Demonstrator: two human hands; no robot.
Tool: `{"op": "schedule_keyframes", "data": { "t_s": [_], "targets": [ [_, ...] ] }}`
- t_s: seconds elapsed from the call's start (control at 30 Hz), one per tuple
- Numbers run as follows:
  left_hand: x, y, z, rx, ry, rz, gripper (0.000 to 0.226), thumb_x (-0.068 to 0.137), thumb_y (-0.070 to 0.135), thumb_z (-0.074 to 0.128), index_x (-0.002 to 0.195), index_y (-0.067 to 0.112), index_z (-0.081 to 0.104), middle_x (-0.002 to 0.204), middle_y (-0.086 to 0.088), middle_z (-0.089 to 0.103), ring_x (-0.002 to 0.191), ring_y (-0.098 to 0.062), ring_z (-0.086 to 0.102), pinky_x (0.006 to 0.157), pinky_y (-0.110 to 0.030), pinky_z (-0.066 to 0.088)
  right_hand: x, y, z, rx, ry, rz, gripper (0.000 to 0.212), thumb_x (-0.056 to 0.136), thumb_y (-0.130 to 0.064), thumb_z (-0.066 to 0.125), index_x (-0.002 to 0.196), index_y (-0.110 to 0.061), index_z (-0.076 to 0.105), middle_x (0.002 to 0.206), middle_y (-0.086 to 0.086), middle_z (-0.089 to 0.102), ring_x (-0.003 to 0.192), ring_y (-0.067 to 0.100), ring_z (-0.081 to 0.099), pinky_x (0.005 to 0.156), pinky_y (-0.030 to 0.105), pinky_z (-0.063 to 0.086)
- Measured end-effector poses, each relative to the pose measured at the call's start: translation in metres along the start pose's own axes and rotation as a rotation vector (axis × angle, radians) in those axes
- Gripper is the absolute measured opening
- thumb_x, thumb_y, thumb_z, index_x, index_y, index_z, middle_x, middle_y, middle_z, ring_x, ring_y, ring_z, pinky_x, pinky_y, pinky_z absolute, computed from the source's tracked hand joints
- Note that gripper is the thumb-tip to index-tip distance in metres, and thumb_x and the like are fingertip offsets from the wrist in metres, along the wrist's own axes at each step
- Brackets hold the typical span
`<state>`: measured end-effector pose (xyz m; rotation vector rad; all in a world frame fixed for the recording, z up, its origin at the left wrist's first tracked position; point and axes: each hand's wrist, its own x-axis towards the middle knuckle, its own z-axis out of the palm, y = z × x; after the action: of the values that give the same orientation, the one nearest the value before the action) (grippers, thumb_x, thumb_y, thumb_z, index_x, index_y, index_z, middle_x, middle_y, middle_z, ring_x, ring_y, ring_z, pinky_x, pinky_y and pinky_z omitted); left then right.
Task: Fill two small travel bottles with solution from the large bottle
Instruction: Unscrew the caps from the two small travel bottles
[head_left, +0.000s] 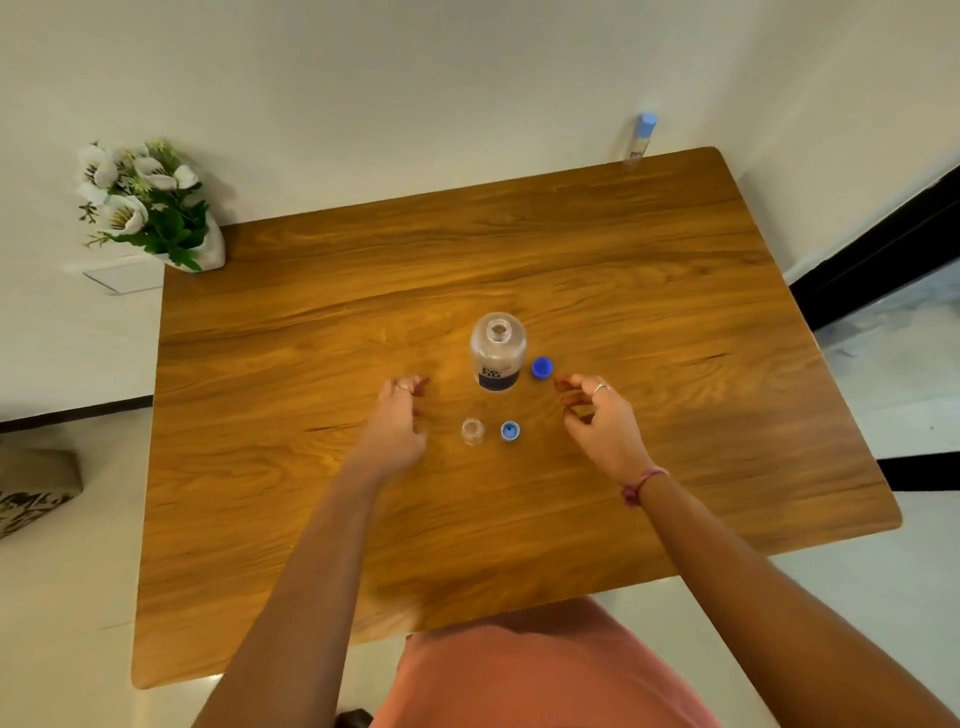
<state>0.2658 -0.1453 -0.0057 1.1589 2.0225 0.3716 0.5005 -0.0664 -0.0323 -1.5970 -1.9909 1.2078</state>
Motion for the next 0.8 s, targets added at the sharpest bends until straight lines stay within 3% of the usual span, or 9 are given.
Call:
{"op": "schedule_keyframes", "data": {
  "t_s": [0.1,0.27,0.37,0.47,0.6,0.7,0.8],
  "targets": [
    [0.017,0.026,-0.027,-0.032,0.199,0.072,0.048,0.086,0.000,0.057,0.131,0.012,0.044,0.121,-0.003,0.047,0.101,-0.014,0.053,0.083,-0.024,0.045,0.023,-0.004,-0.029,0.056,0.071,-0.051,0.042,0.084,0.004,0.058,0.123,-0.010,0.054,0.118,0.001,0.059,0.101,0.008,0.057,0.084,0.016,0.049],
    [0.047,0.095,-0.050,-0.213,0.393,0.165,0.039,0.087,0.006,0.057,0.124,0.015,0.051,0.114,-0.001,0.056,0.094,-0.013,0.057,0.070,-0.018,0.043,0.084,-0.015,-0.080,0.122,0.161,-0.116,0.034,0.087,-0.001,0.058,0.119,-0.010,0.057,0.112,0.004,0.063,0.096,0.011,0.059,0.082,0.018,0.049],
    [0.066,0.135,-0.052,-0.296,0.413,0.186,0.036,0.087,0.006,0.058,0.121,0.016,0.052,0.109,0.003,0.057,0.081,-0.005,0.056,0.065,-0.015,0.043,0.133,-0.019,-0.112,0.115,0.202,-0.102,0.032,0.088,-0.007,0.059,0.120,-0.009,0.057,0.113,0.005,0.062,0.101,0.015,0.060,0.090,0.029,0.052],
    [0.085,0.164,-0.051,-0.366,0.408,0.198,0.034,0.086,0.004,0.059,0.118,0.015,0.054,0.106,0.003,0.059,0.073,-0.001,0.054,0.062,-0.012,0.044,0.180,-0.024,-0.139,0.064,0.268,-0.065,0.035,0.090,-0.012,0.059,0.124,-0.010,0.053,0.117,0.003,0.059,0.103,0.014,0.058,0.089,0.024,0.049],
    [0.104,0.187,-0.050,-0.395,0.394,0.207,0.034,0.087,0.007,0.059,0.118,0.019,0.055,0.106,0.005,0.060,0.074,-0.005,0.055,0.064,-0.019,0.045,0.243,-0.029,-0.166,-0.031,0.309,-0.082,0.039,0.090,-0.015,0.058,0.128,-0.011,0.050,0.124,0.008,0.053,0.109,0.018,0.054,0.089,0.020,0.041],
    [0.118,0.197,-0.047,-0.422,0.384,0.200,0.035,0.087,0.007,0.059,0.117,0.024,0.055,0.105,0.006,0.060,0.078,-0.008,0.057,0.066,-0.022,0.046,0.288,-0.028,-0.176,-0.129,0.273,-0.057,0.046,0.090,-0.016,0.059,0.133,-0.015,0.045,0.133,0.010,0.043,0.108,0.020,0.054,0.084,0.016,0.038],
    [0.127,0.199,-0.046,-0.455,0.390,0.178,0.034,0.087,0.007,0.060,0.117,0.023,0.055,0.104,0.006,0.062,0.080,-0.010,0.059,0.068,-0.025,0.048,0.321,-0.026,-0.176,-0.267,0.172,-0.068,0.056,0.088,-0.016,0.061,0.139,-0.014,0.038,0.140,0.011,0.035,0.113,0.027,0.054,0.097,0.028,0.043]
  ]
}}
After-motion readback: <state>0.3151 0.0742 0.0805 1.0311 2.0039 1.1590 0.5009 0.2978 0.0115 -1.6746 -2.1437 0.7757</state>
